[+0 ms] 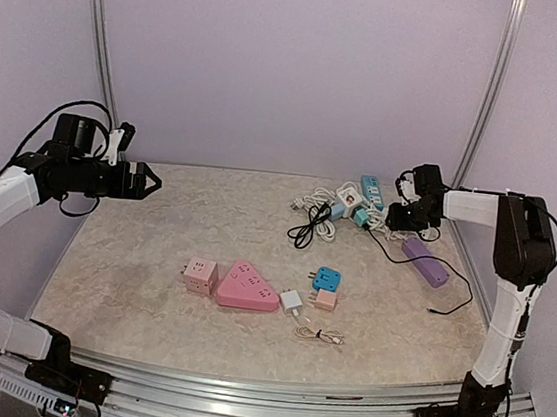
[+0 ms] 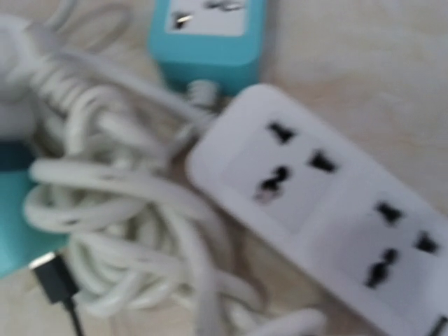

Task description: Pull the plug off the socket

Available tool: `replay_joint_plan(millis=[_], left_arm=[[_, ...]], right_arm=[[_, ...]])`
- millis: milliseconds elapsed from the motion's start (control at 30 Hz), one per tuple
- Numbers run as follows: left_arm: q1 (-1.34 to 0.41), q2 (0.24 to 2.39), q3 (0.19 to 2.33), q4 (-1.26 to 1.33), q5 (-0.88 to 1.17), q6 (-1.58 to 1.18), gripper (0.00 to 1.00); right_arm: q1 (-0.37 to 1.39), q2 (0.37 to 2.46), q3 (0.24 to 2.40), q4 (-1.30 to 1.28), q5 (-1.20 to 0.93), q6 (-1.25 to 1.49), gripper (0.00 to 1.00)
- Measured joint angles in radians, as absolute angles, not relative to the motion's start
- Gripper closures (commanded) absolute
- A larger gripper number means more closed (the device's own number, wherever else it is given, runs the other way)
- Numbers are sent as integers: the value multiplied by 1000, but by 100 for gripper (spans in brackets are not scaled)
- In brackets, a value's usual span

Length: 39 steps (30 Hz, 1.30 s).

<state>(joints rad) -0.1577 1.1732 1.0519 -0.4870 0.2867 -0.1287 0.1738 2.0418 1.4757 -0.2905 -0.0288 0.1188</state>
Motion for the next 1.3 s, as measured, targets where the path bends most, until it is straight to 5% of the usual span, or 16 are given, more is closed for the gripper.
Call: replay_joint_plan(millis=[633,733,967,1300], left_arm=[[-158,1173,1052,-487,286,-129,1],[-158,1173,1052,-487,286,-129,1],[-158,1173,1052,-487,284,-128,1],[-158,1173,1052,-487,283,-127,1]], right_arm=[[175,2110,1505,-290,22,9,61],[178,2112,1505,-285,35,20,67],[204,2114,1496,-270,60,57,99],[278,1972,1314,-245,80,143,100]])
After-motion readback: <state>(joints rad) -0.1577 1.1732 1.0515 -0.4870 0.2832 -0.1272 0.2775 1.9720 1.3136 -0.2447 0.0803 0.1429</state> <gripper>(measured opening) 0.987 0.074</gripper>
